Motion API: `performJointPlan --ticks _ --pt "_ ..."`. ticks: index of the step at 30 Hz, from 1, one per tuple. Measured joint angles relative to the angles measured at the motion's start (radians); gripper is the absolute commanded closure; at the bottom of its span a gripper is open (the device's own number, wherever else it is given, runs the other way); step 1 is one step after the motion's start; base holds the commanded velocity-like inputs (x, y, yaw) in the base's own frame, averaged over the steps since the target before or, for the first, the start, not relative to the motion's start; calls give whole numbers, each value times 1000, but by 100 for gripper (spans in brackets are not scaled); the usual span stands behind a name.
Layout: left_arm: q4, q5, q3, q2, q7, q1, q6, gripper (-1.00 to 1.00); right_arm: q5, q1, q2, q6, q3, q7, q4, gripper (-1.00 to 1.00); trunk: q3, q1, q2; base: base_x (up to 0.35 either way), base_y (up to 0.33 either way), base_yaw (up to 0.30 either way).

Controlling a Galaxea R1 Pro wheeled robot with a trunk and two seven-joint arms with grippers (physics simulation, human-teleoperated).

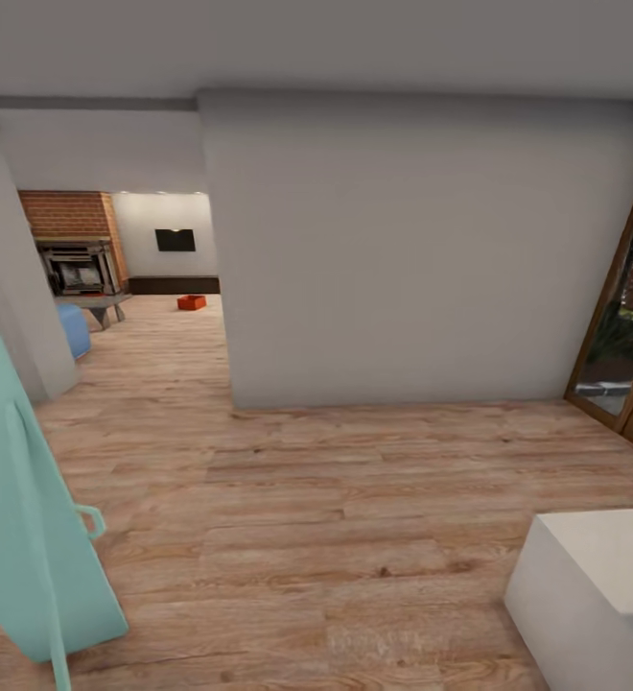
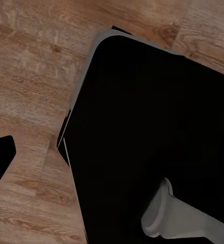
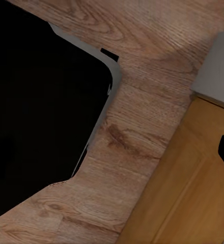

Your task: Move the two storage containers from the living room to the garage. In the garage, place one container on the floor and stack the other container on top of it (either order is fine).

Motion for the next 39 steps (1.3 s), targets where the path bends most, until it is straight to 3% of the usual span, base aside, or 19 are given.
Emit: performJointPlan --ticks 20,39 --pt "0 -1 0 -1 0 0 -4 -100 -4 0 -2 -3 -5 0 -1 -100 0 0 0 323 0 5" --pt "0 -1 0 -3 0 0 -4 -100 -4 0 -3 -5 -5 -1 -1 -100 0 0 0 323 0 223"
